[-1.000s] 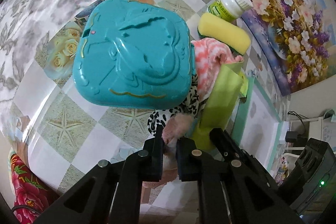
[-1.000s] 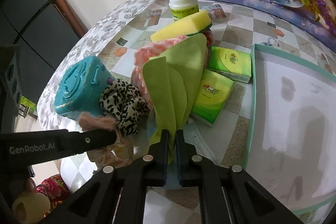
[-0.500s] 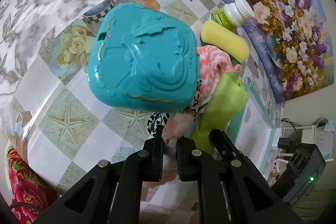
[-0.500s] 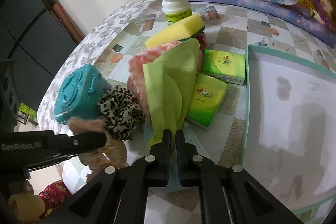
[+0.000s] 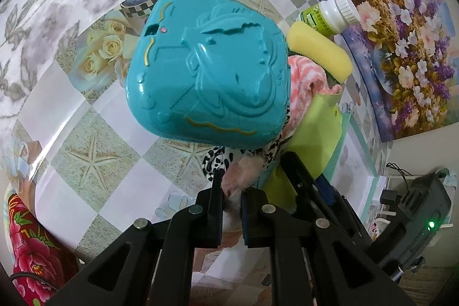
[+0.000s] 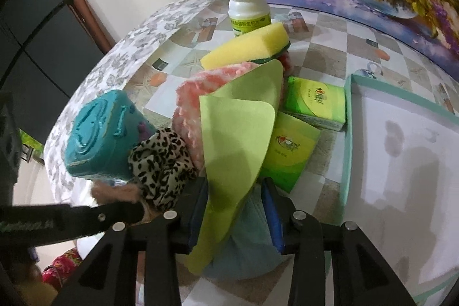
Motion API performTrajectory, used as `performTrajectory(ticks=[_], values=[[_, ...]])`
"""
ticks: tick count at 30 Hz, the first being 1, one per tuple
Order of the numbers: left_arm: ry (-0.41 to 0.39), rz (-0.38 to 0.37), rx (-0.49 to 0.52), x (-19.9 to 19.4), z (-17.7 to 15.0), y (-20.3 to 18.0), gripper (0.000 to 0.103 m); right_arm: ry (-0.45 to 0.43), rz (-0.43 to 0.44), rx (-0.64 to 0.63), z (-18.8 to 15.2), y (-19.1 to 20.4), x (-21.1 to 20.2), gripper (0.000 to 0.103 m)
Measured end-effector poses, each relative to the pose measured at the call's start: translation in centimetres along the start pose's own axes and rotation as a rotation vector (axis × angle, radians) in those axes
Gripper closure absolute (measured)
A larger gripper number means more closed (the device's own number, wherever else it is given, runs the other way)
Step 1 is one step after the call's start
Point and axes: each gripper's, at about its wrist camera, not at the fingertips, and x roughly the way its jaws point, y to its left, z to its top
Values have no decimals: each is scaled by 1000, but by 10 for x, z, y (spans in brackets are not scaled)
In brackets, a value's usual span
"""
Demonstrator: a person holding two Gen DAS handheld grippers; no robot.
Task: Organize soft objects
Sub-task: 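Grasp the green cloth with the right tool while the left tool grasps the pink scrunchie, then carry the green cloth and pink scrunchie into the white tray with both tools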
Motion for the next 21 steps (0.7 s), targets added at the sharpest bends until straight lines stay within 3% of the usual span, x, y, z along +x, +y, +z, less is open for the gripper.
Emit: performTrajectory(ticks=[2, 4, 5, 8, 21], values=[[2, 2, 0, 1, -2, -2, 93, 4, 1, 2, 1, 0, 4, 62], [4, 3, 1, 2, -1, -3, 93, 4, 5, 1, 1, 0, 5, 73], [5, 3, 0, 2, -1, -3, 93, 6, 5, 0, 1, 0, 6, 84], [5, 0, 2, 2, 0, -4, 93, 5, 11, 5, 1, -1, 4, 94], [-23, -81, 38, -14, -5, -9, 93, -54, 97, 69, 4, -8, -30, 99]])
